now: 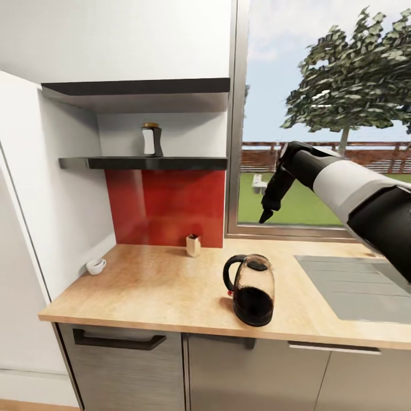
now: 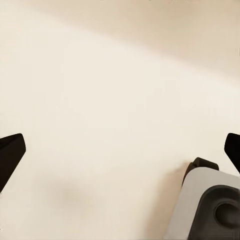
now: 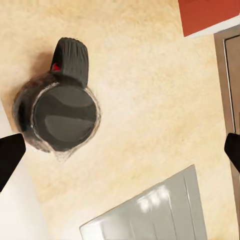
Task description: Set up a coffee station on the kitchen countertop: keep the coffee maker on the countertop, move the bottle of coffee from the kitchen shelf to the counter next to the coffee maker, place a paper coffee filter on top of the coffee maker, put the saucer next to the coffee maker with the coffee cup on the saucer, and place the electric kettle next to the coffee maker.
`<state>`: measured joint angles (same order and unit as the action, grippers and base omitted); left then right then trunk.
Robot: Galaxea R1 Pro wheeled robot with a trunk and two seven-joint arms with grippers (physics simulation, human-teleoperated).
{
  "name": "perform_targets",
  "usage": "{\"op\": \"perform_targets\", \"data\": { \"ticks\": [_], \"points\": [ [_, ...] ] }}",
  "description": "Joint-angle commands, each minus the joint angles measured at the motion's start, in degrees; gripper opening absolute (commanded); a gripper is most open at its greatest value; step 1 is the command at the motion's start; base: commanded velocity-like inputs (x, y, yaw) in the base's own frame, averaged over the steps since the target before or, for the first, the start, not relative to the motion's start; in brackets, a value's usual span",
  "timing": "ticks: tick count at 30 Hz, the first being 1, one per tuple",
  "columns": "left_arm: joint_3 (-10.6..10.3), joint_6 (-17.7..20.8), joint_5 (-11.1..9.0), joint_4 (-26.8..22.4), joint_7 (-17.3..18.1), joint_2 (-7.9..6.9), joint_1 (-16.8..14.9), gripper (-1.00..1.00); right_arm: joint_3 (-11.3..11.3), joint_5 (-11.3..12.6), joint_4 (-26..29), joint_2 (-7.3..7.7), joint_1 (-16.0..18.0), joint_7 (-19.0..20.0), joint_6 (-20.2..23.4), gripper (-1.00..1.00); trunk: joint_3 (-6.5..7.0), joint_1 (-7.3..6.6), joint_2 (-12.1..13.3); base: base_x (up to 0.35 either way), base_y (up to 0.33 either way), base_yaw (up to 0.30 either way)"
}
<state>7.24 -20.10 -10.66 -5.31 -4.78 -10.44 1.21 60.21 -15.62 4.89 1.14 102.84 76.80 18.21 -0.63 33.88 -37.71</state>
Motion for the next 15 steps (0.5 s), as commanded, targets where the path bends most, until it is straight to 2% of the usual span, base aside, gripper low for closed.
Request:
{"op": "perform_targets", "data": {
  "ticks": [1,4,6,10,15],
  "points": [
    [0.11,-0.01,-0.23,0.24,0.04,-0.01,0.02,1.00,-0.48,-0.57,0.11,-0.05,-0.09,0.21,0.81,1.00,-0.06,0.04,-0.06,0.233,0.179,0.000],
    [0.09,0.00,-0.24,0.83,0.25,-0.07,0.02,1.00,-0.53,-0.50,-0.56,-0.15,-0.24,-1.24,1.38,1.00,-0.06,0.04,-0.06,0.249,0.195,0.000],
    [0.10,-0.02,-0.24,1.10,0.28,-0.09,0.02,1.00,-0.63,0.07,-3.10,-1.17,-0.26,-2.04,3.18,1.00,-0.06,0.04,-0.06,0.255,0.201,0.000],
    [0.13,0.01,-0.24,1.28,0.30,-0.06,0.02,1.00,-0.69,2.03,-5.75,-2.06,-0.50,-3.37,5.26,1.00,-0.06,0.04,-0.06,0.253,0.201,0.000],
    [0.22,-0.10,-0.22,1.28,0.27,0.06,0.02,1.00,-0.63,2.80,-6.68,-2.69,-2.10,-3.96,6.72,1.00,-0.06,0.04,-0.06,0.072,0.057,0.000]
  ]
}}
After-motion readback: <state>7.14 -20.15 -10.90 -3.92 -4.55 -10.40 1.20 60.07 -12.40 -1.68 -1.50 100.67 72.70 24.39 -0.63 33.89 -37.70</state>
